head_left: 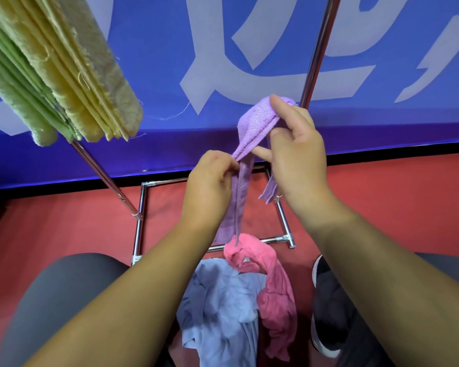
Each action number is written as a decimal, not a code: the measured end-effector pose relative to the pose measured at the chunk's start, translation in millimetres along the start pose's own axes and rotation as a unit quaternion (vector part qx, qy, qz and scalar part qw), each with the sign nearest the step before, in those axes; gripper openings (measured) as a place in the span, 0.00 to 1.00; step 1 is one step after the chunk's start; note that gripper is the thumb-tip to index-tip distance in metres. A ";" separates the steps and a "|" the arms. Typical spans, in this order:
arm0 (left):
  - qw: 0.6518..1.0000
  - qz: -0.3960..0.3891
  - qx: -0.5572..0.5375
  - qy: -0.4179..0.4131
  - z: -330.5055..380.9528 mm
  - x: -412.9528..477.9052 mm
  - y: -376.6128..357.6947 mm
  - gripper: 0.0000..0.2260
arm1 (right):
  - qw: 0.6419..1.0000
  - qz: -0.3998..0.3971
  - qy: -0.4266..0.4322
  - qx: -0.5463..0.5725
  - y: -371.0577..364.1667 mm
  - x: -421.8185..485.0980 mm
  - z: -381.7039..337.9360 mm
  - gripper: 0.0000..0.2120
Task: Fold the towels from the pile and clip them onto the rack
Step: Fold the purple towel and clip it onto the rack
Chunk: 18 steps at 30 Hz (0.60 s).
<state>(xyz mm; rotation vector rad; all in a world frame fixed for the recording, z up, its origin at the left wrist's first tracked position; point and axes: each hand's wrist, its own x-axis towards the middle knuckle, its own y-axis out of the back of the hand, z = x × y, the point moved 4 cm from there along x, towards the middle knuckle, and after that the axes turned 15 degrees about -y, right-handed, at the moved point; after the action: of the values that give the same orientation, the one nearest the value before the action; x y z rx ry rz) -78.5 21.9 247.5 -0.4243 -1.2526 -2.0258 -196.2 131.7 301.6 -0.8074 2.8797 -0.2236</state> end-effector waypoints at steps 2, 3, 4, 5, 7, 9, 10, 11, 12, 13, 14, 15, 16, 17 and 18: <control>1.000 0.018 -0.006 0.002 -3.1 -1.4 -4.0 0.11 | 1.000 0.003 -0.003 0.013 -0.7 -0.8 -0.3 0.26; 1.000 0.027 -0.007 0.002 -3.4 -1.7 -6.3 0.10 | 1.000 0.004 -0.006 0.017 -1.2 -1.4 -0.1 0.26; 0.999 0.032 -0.006 -0.002 -2.3 -1.9 -9.1 0.10 | 1.000 0.006 -0.009 0.018 -1.3 -1.9 0.0 0.26; 0.999 0.031 -0.002 -0.006 -0.4 -1.8 -12.0 0.10 | 1.000 0.008 -0.011 0.016 -1.3 -2.4 0.0 0.26; 1.000 0.018 -0.001 -0.004 4.3 -2.2 -19.2 0.08 | 1.000 0.014 -0.013 0.012 -0.6 -3.3 -0.6 0.26; 1.000 0.001 -0.010 0.016 7.6 -3.9 -27.0 0.04 | 1.000 0.018 -0.017 0.012 0.6 -3.8 -1.4 0.25; 1.000 -0.005 -0.015 0.027 8.2 -4.9 -30.6 0.01 | 1.000 0.019 -0.018 0.013 1.3 -4.1 -2.0 0.25; 0.999 -0.004 -0.023 0.041 7.6 -5.7 -33.3 0.02 | 1.000 0.019 -0.018 0.015 1.8 -4.0 -2.6 0.25; 0.998 0.004 -0.036 0.056 5.2 -6.5 -35.2 0.03 | 0.999 0.018 -0.018 0.019 2.5 -3.7 -3.1 0.25; 0.996 0.018 -0.052 0.074 2.7 -6.7 -35.5 0.04 | 0.999 0.018 -0.019 0.022 3.1 -3.0 -3.1 0.25; 0.993 0.032 -0.067 0.096 -0.1 -6.7 -34.9 0.05 | 0.999 0.019 -0.020 0.025 4.0 -2.0 -3.3 0.25; 0.989 0.043 -0.078 0.119 -3.0 -6.4 -34.2 0.05 | 0.999 0.020 -0.021 0.027 4.9 -0.7 -3.3 0.25; 0.985 0.050 -0.087 0.139 -6.0 -6.3 -33.9 0.05 | 0.999 0.023 -0.022 0.028 6.3 0.6 -3.7 0.25; 0.982 0.055 -0.094 0.155 -7.8 -6.2 -33.6 0.05 | 0.999 0.026 -0.022 0.028 7.7 2.1 -4.2 0.25; 0.979 0.059 -0.102 0.167 -7.8 -6.3 -32.8 0.05 | 0.999 0.030 -0.021 0.026 9.3 3.3 -4.6 0.25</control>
<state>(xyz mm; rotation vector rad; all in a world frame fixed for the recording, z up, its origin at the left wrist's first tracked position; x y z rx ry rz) -96.9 26.7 219.0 -0.2332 -0.8036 -2.0285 -204.5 138.4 304.1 -0.7061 2.8408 -0.2703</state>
